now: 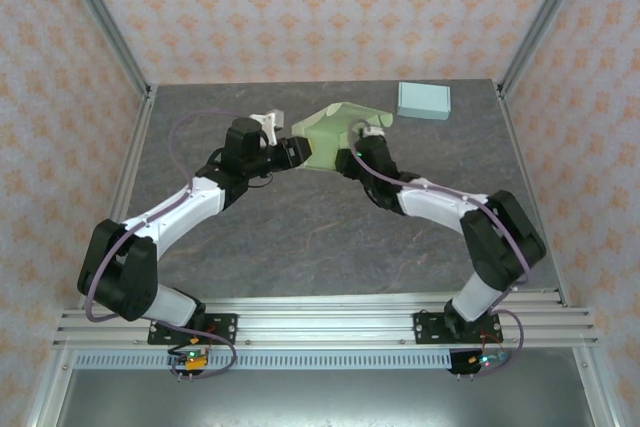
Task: Fold the paper box
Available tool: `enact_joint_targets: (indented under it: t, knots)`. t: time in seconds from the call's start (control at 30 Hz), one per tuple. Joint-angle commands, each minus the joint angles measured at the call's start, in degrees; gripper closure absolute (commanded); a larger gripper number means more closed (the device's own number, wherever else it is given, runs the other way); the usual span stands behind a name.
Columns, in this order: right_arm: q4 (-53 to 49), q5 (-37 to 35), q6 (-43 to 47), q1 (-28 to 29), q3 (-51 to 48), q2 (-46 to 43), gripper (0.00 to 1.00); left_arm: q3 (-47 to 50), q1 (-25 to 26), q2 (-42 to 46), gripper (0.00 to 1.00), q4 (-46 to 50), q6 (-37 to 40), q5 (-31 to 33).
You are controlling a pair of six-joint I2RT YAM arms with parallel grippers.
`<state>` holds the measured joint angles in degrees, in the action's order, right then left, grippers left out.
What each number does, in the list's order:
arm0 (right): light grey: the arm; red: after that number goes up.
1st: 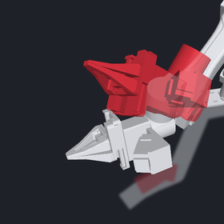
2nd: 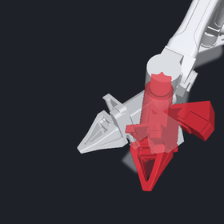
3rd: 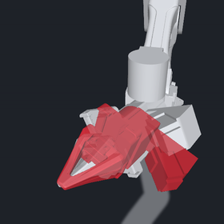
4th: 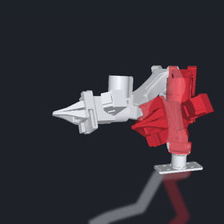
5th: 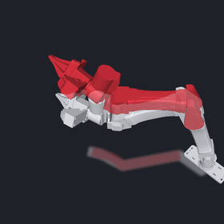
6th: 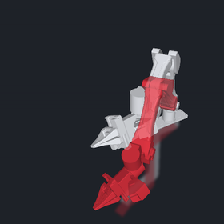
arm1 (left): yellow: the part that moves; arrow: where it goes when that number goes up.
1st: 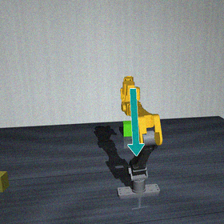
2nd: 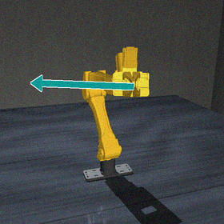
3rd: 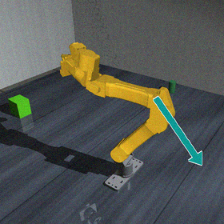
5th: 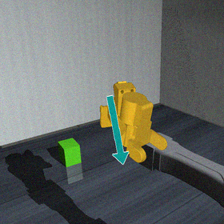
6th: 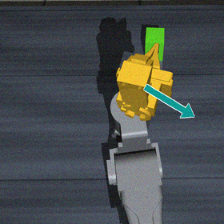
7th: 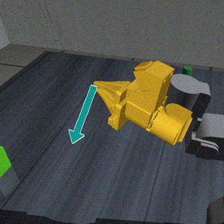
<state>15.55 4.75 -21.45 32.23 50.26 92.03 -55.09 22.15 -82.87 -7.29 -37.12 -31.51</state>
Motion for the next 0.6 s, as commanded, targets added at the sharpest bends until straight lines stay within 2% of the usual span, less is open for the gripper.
enact_joint_targets:
  t: [0.0,0.1,0.23,0.33,0.5,0.57]
  knots:
    - [15.4,12.0,-9.1,-6.0,-7.6,-6.0,0.42,-1.2,-0.9,1.5,0.66,-1.8,-3.5,2.3]
    - [23.6,15.4,-19.2,-7.7,-12.2,-10.2,0.37,0.7,-2.0,1.1,0.66,-6.0,-11.3,3.6]
    - [25.5,9.9,-41.8,-7.7,-14.9,-12.2,0.31,2.5,-2.7,-1.0,0.66,-13.2,-22.5,3.2]
    - [38.7,6.6,-53.6,-7.5,-18.0,-9.0,0.27,2.8,-2.7,-2.4,0.65,-18.3,-29.0,2.0]
    - [43.7,9.1,-65.1,-7.0,-12.7,-0.9,0.23,2.1,-2.7,-2.5,0.65,-20.2,-33.5,1.1]
    - [49.6,7.3,-69.0,-5.7,-11.2,2.9,0.23,1.7,-2.6,-2.2,0.65,-19.6,-33.8,1.0]
